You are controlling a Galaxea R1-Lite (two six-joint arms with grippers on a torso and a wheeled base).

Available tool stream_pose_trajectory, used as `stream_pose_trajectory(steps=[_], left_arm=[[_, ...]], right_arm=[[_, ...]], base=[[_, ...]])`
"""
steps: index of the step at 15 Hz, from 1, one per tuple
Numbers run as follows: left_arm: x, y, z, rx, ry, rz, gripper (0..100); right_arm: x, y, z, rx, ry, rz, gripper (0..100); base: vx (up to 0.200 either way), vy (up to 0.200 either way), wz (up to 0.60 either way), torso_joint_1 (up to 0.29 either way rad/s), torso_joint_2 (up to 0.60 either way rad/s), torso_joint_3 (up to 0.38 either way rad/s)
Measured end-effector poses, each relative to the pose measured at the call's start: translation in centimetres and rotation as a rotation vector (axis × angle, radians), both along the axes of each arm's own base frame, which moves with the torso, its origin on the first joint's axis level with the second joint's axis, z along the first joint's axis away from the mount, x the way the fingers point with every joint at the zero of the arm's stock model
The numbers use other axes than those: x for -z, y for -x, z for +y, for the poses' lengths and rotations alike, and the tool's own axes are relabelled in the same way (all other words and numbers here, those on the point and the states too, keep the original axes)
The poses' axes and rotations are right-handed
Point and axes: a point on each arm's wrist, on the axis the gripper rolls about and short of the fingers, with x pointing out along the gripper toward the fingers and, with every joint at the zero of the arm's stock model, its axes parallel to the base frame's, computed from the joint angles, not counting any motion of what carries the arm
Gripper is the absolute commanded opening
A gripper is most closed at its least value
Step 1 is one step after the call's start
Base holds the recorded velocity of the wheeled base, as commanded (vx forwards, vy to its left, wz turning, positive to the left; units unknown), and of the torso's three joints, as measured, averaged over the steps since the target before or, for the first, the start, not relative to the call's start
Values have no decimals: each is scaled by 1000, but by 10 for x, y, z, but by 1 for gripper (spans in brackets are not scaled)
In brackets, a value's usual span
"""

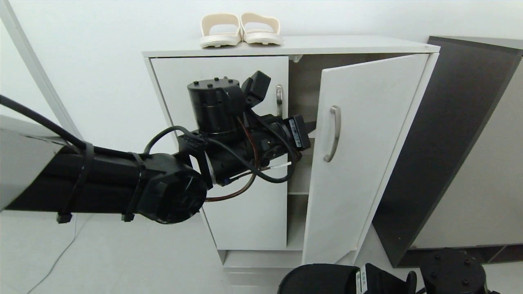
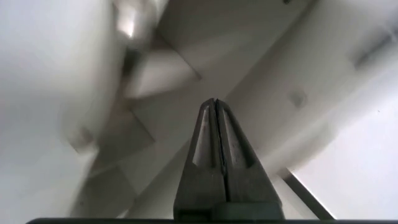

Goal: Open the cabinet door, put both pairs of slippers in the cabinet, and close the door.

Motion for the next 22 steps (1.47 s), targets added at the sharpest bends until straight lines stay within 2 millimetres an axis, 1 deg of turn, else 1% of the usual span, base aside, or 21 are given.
stream_pose_trajectory(steps=[3, 4, 6, 7, 9, 11, 12, 13, 14, 15, 16, 18, 19, 21, 22], left_arm=[[3, 21, -27, 88, 22, -26, 0], [6, 28, -39, 122, 30, -35, 0], [7, 31, -58, 161, 97, -100, 0], [6, 29, -63, 168, 147, -148, 0], [15, 23, -69, 161, 169, -166, 0], [20, 22, -67, 155, 158, -155, 0], [21, 23, -62, 149, 151, -150, 0], [21, 23, -56, 138, 144, -145, 0], [19, 24, -46, 122, 136, -140, 0], [15, 25, -33, 101, 127, -134, 0], [8, 27, -16, 70, 120, -131, 0], [-9, 37, 27, -30, 93, -106, 0], [-17, 46, 53, -103, 68, -81, 0], [-30, 74, 101, -262, 9, -30, 0], [-34, 95, 126, -342, -32, 1, 0]], right_arm=[[3, 5, 1, -25, 8, 0, 0], [3, 7, 1, -31, 7, -7, 0], [3, 9, 0, -40, -4, -19, 0], [4, 10, -1, -43, -1, -16, 0], [5, 10, -1, -40, 4, -14, 0], [5, 9, 0, -38, -3, -16, 0], [5, 7, 1, -31, -9, -18, 0], [5, 6, 1, -22, -13, -19, 0], [3, -1, 3, 25, -22, -25, 0], [0, -10, 5, 116, -34, -32, 0], [-6, -22, 9, 232, -56, -44, 0], [-14, -47, 19, 438, -96, -85, 0], [-17, -60, 22, 519, -104, -108, 0], [-16, -77, 22, 599, -82, -109, 0], [-14, -82, 23, 633, -63, -94, 0]], base=[[-200, 0, 0, 2, 4, 4], [0, 0, 0, 0, 0, 0], [0, 0, 0, 0, 0, 0], [0, 0, 0, 0, 0, 0], [0, 0, 0, 0, 0, 0], [0, 0, 0, 0, 0, 0], [0, 0, 0, 0, 0, 0], [0, 0, 0, 0, 0, 0], [0, 0, 0, 0, 0, 0], [0, 0, 0, 0, 0, 0], [0, 0, 0, 0, 0, 0], [0, 0, 0, 0, 0, 0], [0, 0, 0, 0, 0, 0], [0, 0, 0, 0, 0, 0], [0, 0, 0, 0, 0, 0]])
